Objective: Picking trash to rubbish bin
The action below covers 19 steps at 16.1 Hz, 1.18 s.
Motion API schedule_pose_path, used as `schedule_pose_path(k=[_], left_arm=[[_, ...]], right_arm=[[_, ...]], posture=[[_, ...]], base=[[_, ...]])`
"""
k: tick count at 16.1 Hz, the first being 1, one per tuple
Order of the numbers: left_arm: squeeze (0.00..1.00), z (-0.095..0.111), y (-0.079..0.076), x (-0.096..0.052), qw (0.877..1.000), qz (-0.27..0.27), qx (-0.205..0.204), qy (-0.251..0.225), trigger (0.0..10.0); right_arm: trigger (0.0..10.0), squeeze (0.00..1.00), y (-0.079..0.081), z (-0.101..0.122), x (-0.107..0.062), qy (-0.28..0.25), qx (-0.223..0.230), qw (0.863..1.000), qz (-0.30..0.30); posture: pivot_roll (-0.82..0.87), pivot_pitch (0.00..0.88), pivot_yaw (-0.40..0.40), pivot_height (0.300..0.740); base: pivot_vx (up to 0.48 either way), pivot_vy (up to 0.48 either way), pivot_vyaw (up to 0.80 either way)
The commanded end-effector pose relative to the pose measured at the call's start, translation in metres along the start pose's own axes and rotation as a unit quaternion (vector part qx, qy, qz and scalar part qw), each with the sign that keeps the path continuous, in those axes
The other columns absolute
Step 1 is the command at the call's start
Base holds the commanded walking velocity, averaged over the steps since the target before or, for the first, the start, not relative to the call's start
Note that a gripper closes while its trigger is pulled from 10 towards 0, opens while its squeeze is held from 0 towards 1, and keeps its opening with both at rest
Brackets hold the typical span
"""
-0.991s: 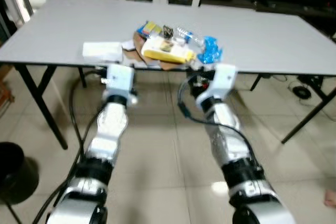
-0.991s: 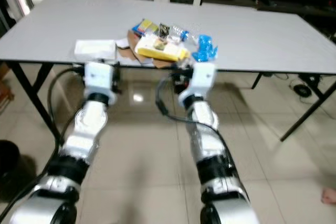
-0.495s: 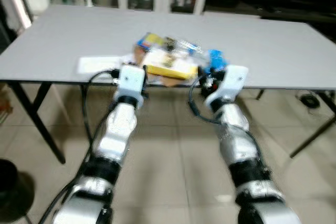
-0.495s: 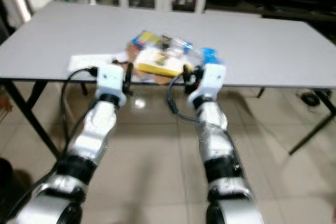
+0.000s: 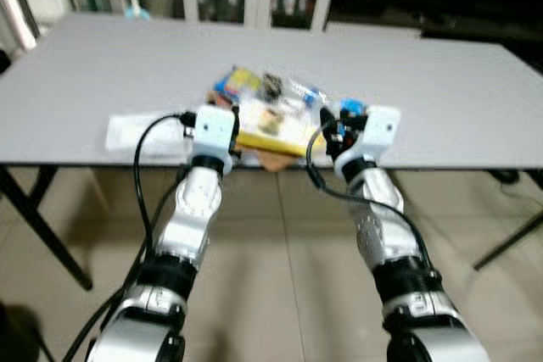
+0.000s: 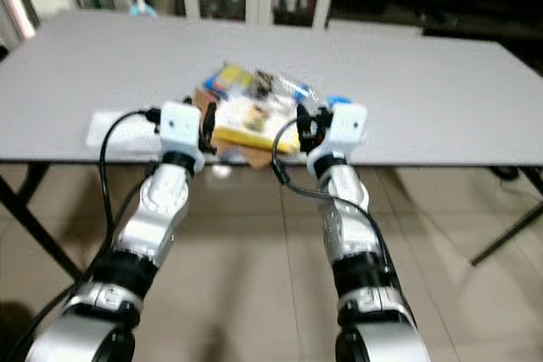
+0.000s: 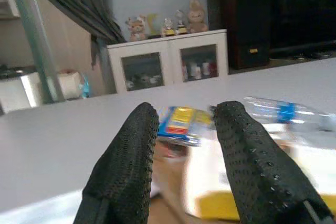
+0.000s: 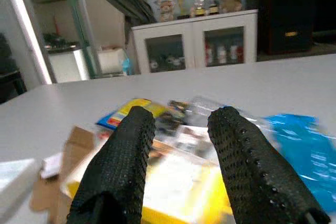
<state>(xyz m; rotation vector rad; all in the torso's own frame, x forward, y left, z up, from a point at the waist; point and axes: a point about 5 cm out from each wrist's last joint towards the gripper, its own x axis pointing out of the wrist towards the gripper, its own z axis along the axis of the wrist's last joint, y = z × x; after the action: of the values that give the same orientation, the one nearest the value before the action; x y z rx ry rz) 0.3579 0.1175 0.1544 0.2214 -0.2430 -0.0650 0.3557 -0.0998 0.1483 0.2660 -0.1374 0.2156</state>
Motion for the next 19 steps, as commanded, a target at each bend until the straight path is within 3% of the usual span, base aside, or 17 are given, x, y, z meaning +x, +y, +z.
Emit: schedule_pose_path(k=[1, 7, 19], left_arm=[[0.0, 0.0006, 0.0054, 0.0017, 1.0, 0.003, 0.003, 0.001, 10.0], [0.0, 0.002, 0.0028, 0.0018, 1.0, -0.008, 0.001, 0.001, 10.0], [0.0, -0.0022, -0.0011, 0.0002, 0.999, -0.036, -0.005, 0.016, 10.0]], right_arm=[[10.0, 0.0, 0.0072, 0.0045, 0.0034, -0.007, 0.002, 1.0, 0.011], [10.0, 0.0, 0.0073, 0.0032, 0.0019, -0.004, 0.005, 1.0, 0.008], [10.0, 0.0, 0.0072, 0.004, 0.0032, -0.001, 0.01, 1.0, 0.003]], posture=[[-0.02, 0.0, -0.084, 0.74], [-0.02, 0.0, -0.076, 0.74], [-0.03, 0.03, -0.075, 0.74]], base=[[0.48, 0.0, 0.0], [0.469, 0.0, 0.0], [0.0, 0.0, 0.0]])
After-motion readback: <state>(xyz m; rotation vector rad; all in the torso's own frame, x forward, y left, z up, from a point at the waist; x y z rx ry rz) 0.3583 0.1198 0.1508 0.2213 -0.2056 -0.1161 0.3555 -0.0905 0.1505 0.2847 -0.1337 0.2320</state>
